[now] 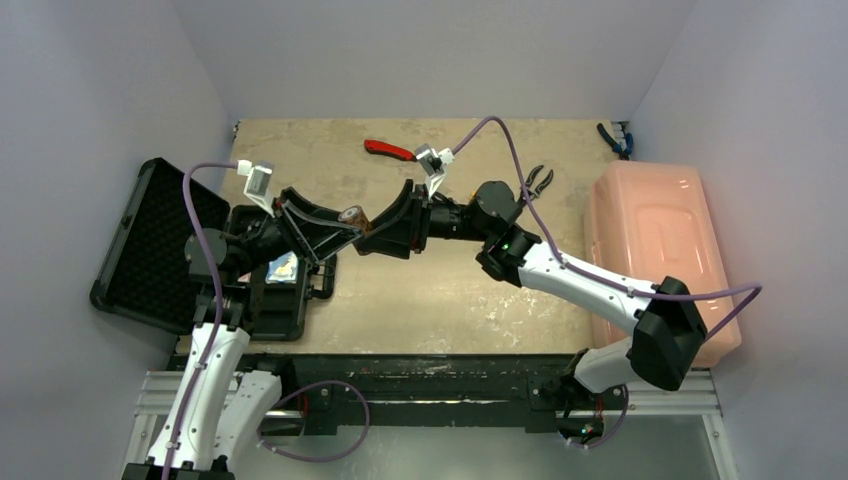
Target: Pack up texas hold em set
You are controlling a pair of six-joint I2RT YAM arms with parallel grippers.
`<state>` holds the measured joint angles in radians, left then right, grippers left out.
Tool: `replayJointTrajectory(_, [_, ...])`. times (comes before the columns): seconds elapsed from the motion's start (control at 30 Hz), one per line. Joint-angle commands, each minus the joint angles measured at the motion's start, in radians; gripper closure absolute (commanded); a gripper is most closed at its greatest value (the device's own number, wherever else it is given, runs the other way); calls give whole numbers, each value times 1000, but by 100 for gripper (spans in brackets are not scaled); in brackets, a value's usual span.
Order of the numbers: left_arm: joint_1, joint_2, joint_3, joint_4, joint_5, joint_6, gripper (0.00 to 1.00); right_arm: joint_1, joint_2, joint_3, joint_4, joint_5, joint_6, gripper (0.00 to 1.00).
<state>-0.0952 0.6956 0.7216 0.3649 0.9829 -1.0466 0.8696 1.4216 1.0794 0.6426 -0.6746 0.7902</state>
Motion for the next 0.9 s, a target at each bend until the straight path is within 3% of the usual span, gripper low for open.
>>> replayJointTrajectory(0.0, [-8, -3, 3, -12, -25, 35, 49, 6, -2, 75, 71, 13, -18, 100])
replayJointTrajectory(0.17, [-8, -2, 33, -94, -38, 74, 49, 7, 3, 72, 63, 21, -16, 100])
replayJointTrajectory(0.23, [-8, -3, 35, -101, -39, 78, 54, 8, 5, 74, 61, 21, -17, 100])
replayJointTrajectory(0.43, [-8, -4, 36, -118, -50, 81, 75, 8, 5, 76, 49, 21, -23, 100])
replayJointTrajectory(0.53, [-8, -2, 42, -145, -56, 92, 100, 8, 1, 74, 27, 32, -30, 100])
replayJointTrajectory(0.57, [-9, 0, 48, -165, -59, 102, 100, 8, -1, 74, 15, 39, -36, 100])
replayJointTrajectory(0.6, [-8, 2, 55, -182, -60, 112, 100, 7, -5, 73, 4, 46, -43, 96])
replayJointTrajectory(0.73, [-8, -5, 66, -218, -72, 123, 100, 8, -17, 64, -23, 75, -56, 62])
replayJointTrajectory(0.87, [-8, -14, 80, -265, -95, 149, 100, 8, -23, 62, -51, 101, -67, 43])
